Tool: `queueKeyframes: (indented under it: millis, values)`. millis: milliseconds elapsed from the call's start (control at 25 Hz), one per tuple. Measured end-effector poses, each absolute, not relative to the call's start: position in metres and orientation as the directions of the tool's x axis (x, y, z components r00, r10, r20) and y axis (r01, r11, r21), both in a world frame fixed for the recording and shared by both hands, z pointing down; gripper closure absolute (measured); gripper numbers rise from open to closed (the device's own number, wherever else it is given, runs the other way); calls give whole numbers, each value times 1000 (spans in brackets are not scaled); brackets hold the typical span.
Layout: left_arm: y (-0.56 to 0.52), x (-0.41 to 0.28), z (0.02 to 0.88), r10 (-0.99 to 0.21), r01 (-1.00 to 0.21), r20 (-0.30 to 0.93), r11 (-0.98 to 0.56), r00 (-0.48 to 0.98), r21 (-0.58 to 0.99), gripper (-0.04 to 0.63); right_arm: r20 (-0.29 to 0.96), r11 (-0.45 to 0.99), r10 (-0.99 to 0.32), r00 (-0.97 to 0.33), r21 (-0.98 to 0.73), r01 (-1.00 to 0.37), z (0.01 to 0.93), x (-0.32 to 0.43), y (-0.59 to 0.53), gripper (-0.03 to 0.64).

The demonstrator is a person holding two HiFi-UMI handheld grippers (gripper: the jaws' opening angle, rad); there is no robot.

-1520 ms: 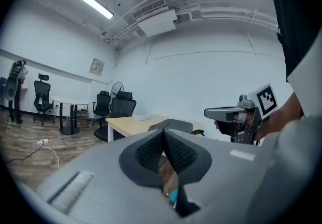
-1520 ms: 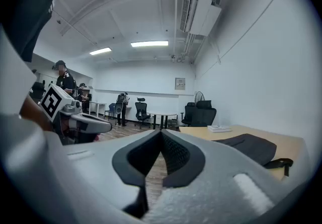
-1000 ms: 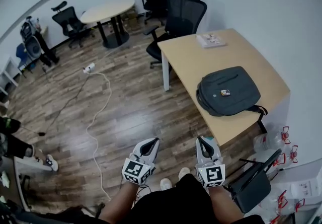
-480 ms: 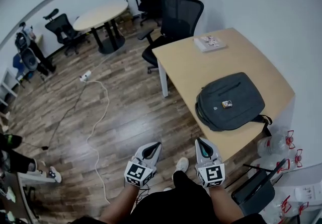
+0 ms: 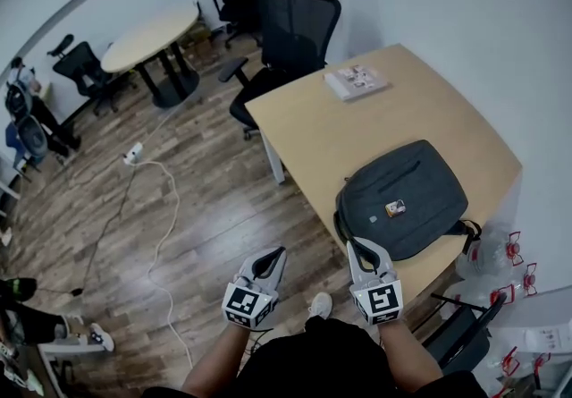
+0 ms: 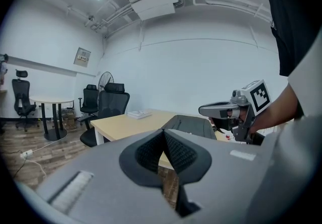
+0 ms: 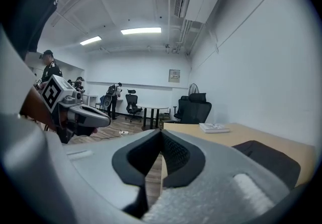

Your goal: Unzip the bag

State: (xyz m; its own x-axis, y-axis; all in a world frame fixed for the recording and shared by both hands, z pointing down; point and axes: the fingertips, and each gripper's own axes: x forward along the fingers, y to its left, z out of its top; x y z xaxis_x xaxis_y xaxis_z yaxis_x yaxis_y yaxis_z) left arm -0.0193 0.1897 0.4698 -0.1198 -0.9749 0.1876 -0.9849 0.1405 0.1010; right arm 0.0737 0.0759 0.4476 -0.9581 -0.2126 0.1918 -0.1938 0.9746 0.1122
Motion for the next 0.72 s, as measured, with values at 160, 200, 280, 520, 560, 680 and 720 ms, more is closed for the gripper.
queueKeyframes:
  millis: [160, 200, 280, 520, 560, 680, 720]
  values:
    - [164, -31, 477, -978, -987, 183, 119, -98, 111, 577, 220, 972, -221, -950, 125, -197, 455, 67, 58, 614]
    - [158, -35, 479, -979, -986, 179, 118, -96, 118, 577, 229, 971, -224, -947, 132, -198, 458, 66, 53, 614]
    - [145, -44, 485, -980, -982, 176, 122, -97, 142, 577, 251, 970, -230, -940, 135, -202, 464, 63, 42, 614]
    - [105, -69, 486, -985, -985, 157, 94, -71, 144, 577, 279, 965, -251, -927, 150, -216, 469, 50, 11, 614]
    - [98, -73, 484, -986, -988, 152, 82, -61, 134, 577, 280, 964, -255, -925, 151, -220, 469, 47, 8, 614]
    - [77, -82, 483, -989, -994, 149, 25, -9, 106, 577, 292, 961, -269, -918, 141, -237, 473, 40, 2, 614]
    - [71, -86, 486, -988, -995, 151, 3, 12, 99, 577, 298, 959, -277, -914, 138, -246, 475, 37, -1, 614]
